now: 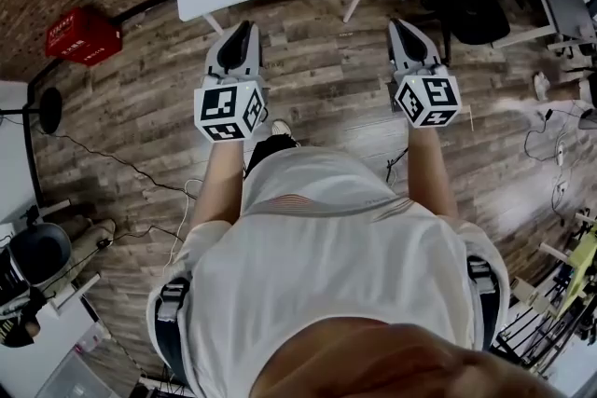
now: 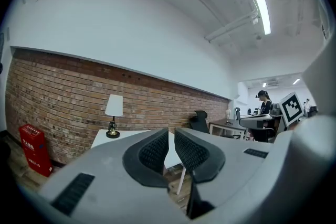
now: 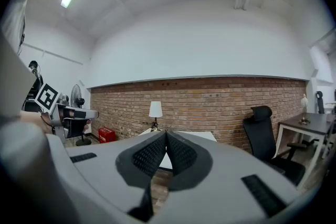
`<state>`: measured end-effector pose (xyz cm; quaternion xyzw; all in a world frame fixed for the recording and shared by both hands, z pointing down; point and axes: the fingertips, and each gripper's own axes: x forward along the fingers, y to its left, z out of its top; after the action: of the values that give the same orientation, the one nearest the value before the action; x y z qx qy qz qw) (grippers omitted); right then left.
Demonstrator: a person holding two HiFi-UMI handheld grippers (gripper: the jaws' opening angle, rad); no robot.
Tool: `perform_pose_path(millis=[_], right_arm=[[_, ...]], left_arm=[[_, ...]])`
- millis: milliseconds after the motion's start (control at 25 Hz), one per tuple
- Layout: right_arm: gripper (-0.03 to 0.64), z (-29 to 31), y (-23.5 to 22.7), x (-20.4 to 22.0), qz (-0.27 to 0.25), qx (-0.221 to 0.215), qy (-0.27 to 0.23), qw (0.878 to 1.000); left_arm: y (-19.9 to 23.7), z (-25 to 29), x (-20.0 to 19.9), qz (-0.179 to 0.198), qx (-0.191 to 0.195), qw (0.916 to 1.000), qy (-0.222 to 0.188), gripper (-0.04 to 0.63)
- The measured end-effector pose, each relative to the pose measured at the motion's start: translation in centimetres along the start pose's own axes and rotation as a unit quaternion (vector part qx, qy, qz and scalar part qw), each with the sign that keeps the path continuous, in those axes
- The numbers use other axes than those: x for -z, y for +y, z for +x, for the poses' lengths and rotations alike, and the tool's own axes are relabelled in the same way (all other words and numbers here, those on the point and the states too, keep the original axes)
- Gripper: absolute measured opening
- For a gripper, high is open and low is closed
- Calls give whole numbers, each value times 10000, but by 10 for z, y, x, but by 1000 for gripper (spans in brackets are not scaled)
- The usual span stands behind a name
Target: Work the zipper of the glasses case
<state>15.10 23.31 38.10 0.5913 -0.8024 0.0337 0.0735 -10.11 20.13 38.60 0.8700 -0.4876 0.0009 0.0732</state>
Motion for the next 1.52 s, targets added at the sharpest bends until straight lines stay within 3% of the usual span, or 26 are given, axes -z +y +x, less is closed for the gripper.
perform_pose_path(millis=[320, 840, 1080, 1520], right_arm=[[52, 82, 24, -15, -39, -64, 113, 9999], [52, 184, 13, -11, 19, -477, 266, 9985], [52, 240, -28, -19, 101, -614, 195, 9979], [52, 333, -156, -21, 360, -799, 312, 9957]], left_arm=[[70, 39, -19, 59, 102, 9999, 1, 43], [121, 96, -13, -38, -141, 9997, 176, 43], [132, 157, -22, 6, -264, 9994, 239, 43], [114, 310, -40, 93, -418, 9984, 379, 43]])
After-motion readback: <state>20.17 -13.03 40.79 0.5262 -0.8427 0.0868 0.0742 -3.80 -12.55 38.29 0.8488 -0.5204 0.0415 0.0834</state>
